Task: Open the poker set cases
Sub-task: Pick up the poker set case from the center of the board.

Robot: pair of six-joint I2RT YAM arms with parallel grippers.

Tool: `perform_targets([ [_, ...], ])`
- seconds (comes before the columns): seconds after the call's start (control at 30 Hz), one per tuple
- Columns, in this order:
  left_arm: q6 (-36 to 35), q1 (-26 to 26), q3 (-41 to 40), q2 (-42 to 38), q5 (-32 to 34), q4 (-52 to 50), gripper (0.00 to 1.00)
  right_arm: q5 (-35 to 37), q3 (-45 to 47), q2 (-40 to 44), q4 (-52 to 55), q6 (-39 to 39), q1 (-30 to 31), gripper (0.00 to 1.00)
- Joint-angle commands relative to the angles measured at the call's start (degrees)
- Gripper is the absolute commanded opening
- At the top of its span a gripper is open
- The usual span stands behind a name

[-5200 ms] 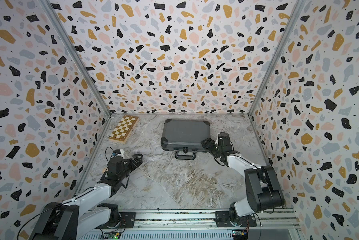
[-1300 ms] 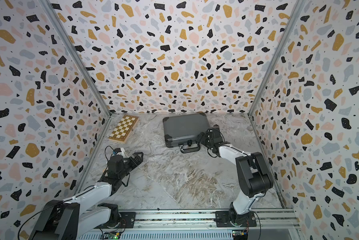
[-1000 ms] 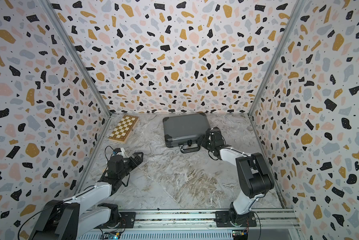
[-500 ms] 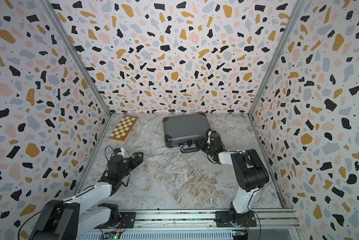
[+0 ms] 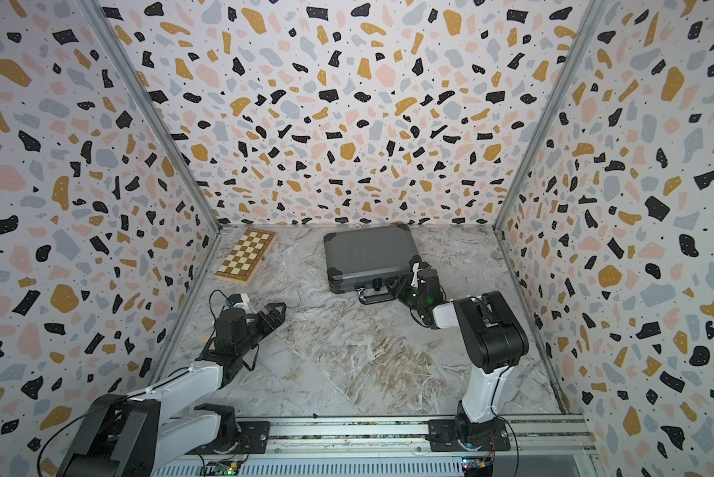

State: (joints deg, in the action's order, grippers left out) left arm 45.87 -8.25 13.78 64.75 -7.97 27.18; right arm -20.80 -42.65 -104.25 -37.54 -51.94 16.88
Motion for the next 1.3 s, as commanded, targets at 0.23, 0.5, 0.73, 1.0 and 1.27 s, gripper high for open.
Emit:
perform_targets([
  [0.23, -0.1, 0.2, 1.0, 0.9, -1.0, 3.1, 0.99, -1.2, 1.0, 5.4, -2.9, -2.5, 1.0, 0.72],
  [0.5, 0.0, 0.2, 0.9, 0.7, -1.1, 3.2, 0.99, 0.0, 1.7, 4.4, -2.0, -4.1, 1.6, 0.69],
  [0.73, 0.0, 0.2, 0.9, 0.5, -1.0, 3.2, 0.99, 1.3, 2.2, 2.6, -5.7, -7.1, 2.1, 0.65],
  [1.0, 0.0, 0.2, 0.9, 0.4, -1.0, 3.2, 0.99, 1.2, 1.7, 1.1, -9.5, -9.0, 2.9, 0.53],
  [1.27, 0.1, 0.2, 0.9, 0.4, -1.1, 3.2, 0.99, -2.3, 2.0, 1.6, -11.6, -6.0, 3.1, 0.59],
])
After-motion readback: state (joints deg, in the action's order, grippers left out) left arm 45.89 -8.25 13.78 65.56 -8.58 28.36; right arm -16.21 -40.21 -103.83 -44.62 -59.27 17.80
